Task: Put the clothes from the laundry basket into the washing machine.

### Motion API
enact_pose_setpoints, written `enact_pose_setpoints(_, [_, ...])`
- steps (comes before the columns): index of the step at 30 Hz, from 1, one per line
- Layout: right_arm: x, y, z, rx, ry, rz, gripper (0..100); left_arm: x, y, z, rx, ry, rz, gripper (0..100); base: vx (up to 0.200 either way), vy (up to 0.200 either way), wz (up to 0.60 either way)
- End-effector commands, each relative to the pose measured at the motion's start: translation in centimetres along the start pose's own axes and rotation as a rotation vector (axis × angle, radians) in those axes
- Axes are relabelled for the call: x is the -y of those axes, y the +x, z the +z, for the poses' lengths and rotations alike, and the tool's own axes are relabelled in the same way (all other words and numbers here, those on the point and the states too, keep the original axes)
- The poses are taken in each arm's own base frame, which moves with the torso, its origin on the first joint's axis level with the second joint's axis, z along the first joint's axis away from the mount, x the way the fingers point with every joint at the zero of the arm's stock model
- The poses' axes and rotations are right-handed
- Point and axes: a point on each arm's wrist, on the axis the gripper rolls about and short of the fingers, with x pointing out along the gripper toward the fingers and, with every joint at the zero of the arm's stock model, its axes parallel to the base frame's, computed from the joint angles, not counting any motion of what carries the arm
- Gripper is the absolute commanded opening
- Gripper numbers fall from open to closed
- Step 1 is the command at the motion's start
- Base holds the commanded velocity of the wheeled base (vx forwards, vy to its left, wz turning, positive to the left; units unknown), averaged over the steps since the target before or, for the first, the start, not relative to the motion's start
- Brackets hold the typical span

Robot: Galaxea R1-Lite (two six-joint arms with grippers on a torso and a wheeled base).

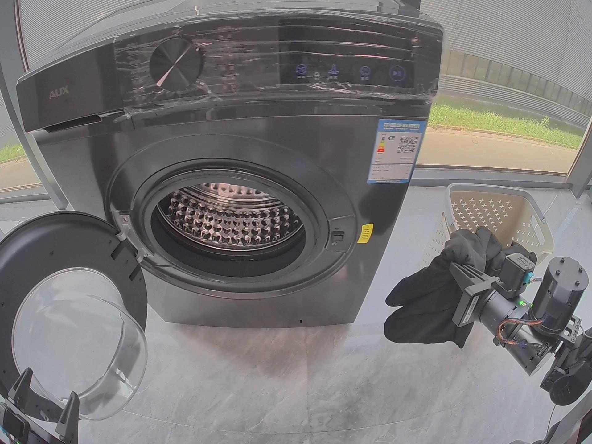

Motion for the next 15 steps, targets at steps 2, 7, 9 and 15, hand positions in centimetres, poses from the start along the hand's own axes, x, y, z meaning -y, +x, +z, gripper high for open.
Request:
enact_pose_setpoints(2, [-0.01, 0.01, -0.03, -0.001, 0.0, 0.0, 0, -0.01, -0.03, -0.44, 0.003, 0.001, 0.0, 100, 0.0, 0.0, 0.0])
enact_pose_setpoints(7, [0.0, -0.01, 0.0, 0.0, 0.0, 0.0, 0, -0.01, -0.03, -0.44, 0.003, 0.001, 0.0, 100, -0.12, 0.0, 0.0])
enact_pose_setpoints(9, [0.0, -0.01, 0.0, 0.0, 0.0, 0.0, 0, -0.01, -0.03, -0.44, 0.003, 0.001, 0.0, 100, -0.2, 0.0, 0.0])
enact_pose_setpoints(15, [-0.01, 0.01, -0.03, -0.001, 0.0, 0.0, 0, -0.01, -0.03, -0.44, 0.003, -0.001, 0.0, 100, -0.033, 0.0, 0.0])
